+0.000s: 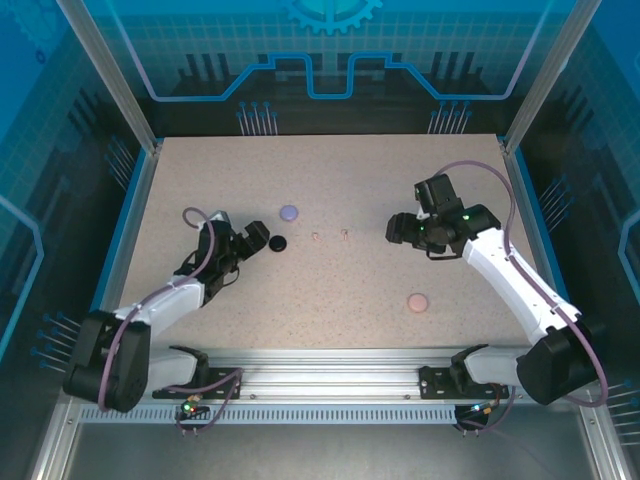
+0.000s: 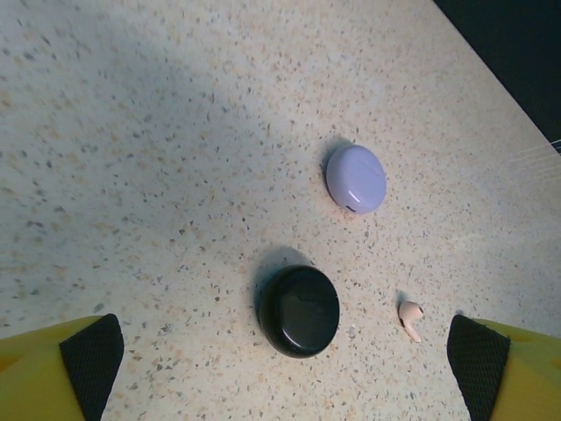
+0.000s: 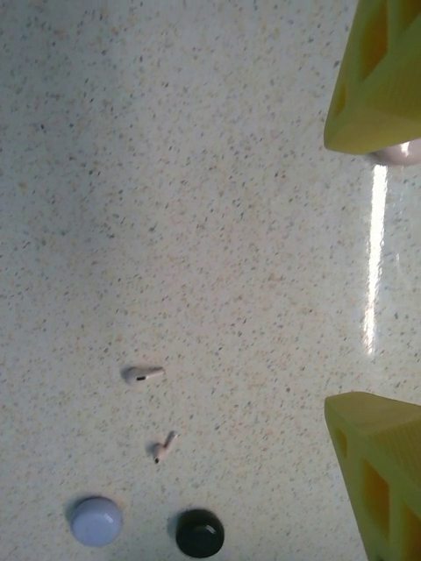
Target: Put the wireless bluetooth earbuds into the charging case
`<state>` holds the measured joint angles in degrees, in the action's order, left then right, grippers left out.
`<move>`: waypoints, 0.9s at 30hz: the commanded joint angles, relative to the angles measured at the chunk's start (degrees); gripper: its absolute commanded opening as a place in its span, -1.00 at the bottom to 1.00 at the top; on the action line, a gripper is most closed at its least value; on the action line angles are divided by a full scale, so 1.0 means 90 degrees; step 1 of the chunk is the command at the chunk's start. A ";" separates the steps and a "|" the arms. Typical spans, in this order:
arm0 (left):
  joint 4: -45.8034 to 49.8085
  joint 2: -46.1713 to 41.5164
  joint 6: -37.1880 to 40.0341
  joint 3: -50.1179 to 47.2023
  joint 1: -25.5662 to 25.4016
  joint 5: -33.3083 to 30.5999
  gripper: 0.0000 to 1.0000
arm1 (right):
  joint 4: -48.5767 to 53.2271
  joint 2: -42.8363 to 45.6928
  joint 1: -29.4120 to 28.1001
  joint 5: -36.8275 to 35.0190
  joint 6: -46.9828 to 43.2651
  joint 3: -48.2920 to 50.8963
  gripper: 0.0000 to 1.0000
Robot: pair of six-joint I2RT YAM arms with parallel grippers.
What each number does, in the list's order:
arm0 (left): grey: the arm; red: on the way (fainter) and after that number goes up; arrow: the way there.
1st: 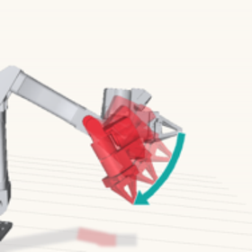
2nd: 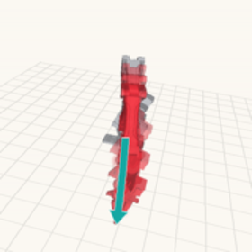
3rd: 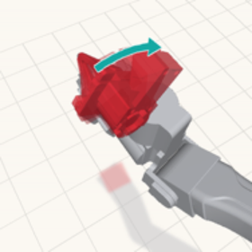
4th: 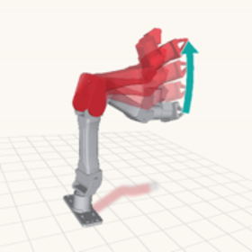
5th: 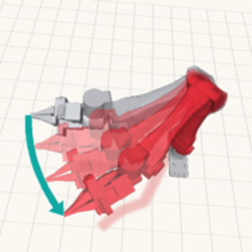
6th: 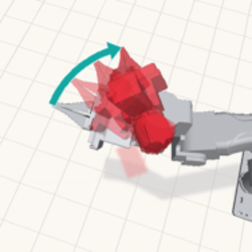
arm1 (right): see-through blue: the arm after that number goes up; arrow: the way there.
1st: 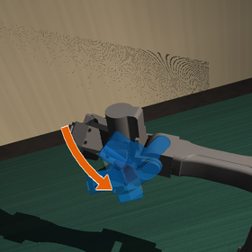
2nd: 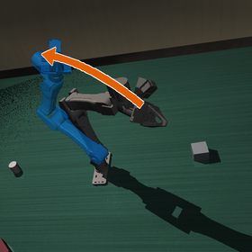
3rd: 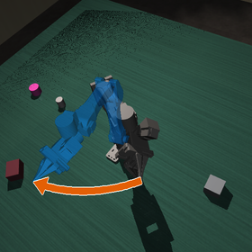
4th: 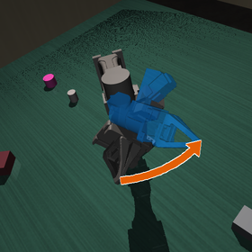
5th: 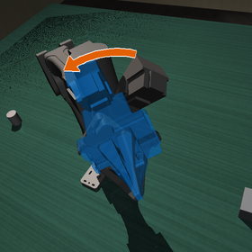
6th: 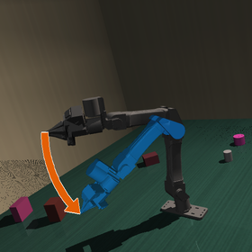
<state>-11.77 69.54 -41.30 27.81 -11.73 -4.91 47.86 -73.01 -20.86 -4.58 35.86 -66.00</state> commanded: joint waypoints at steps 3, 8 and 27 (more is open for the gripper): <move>0.0802 -0.0797 0.0356 0.0207 0.0220 -0.0386 0.97 | 0.0748 0.0066 0.0106 -0.0330 0.0245 0.0111 0.62; 0.1360 -0.0913 0.0419 0.0547 0.0395 0.0054 0.98 | 0.0962 -0.0032 0.0221 -0.0453 0.0568 0.0599 0.67; 0.1469 -0.0969 0.0049 0.0647 0.0396 0.0126 0.98 | 0.0098 -0.0051 0.0439 -0.0087 0.1265 0.2404 0.66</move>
<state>1.08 61.43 -39.22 32.10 -8.67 -4.64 50.17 -73.63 -17.56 -6.31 45.65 -45.45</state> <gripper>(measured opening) 0.987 0.830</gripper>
